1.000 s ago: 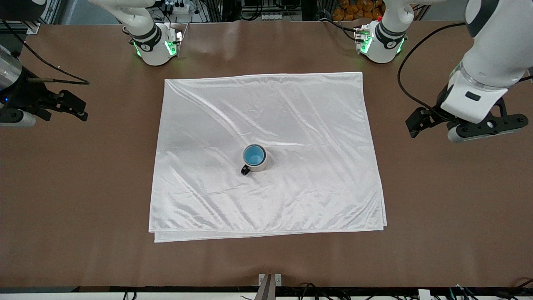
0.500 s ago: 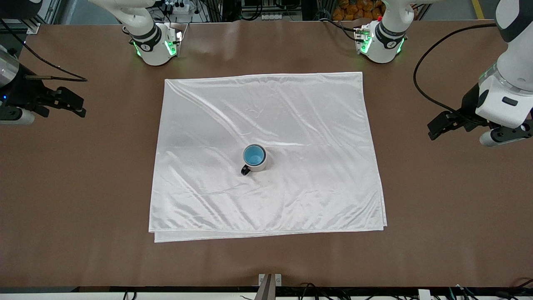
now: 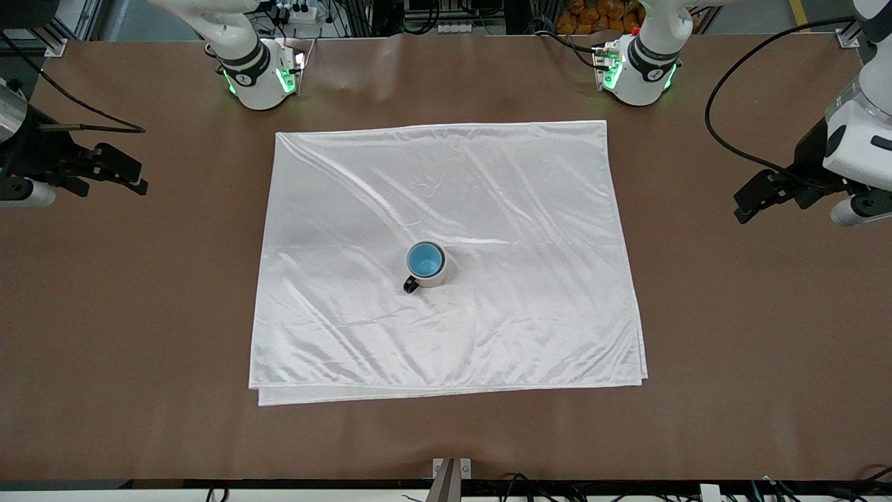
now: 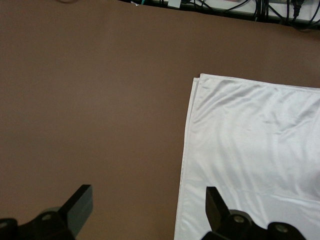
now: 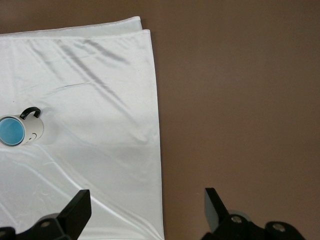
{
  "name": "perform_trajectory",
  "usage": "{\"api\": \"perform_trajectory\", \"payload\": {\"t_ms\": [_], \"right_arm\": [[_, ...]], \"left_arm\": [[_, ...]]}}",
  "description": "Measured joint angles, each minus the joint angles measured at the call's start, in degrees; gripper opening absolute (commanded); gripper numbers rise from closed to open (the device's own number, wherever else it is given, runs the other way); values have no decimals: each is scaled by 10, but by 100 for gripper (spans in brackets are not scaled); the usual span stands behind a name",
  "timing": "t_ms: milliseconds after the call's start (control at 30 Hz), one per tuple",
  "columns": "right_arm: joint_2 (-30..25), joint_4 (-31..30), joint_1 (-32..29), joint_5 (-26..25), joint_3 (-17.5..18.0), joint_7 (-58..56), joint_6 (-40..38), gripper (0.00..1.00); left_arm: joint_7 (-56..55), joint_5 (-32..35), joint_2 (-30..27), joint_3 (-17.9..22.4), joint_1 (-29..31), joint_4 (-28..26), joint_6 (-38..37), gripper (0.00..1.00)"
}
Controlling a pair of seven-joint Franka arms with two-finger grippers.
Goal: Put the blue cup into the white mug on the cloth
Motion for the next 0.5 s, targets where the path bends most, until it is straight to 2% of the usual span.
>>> {"api": "perform_trajectory", "payload": {"t_ms": [500], "right_arm": [[0,0,0,0,0,0,0,100]], "left_arm": [[13,-1,-1,11,-7,0,0,100]]}}
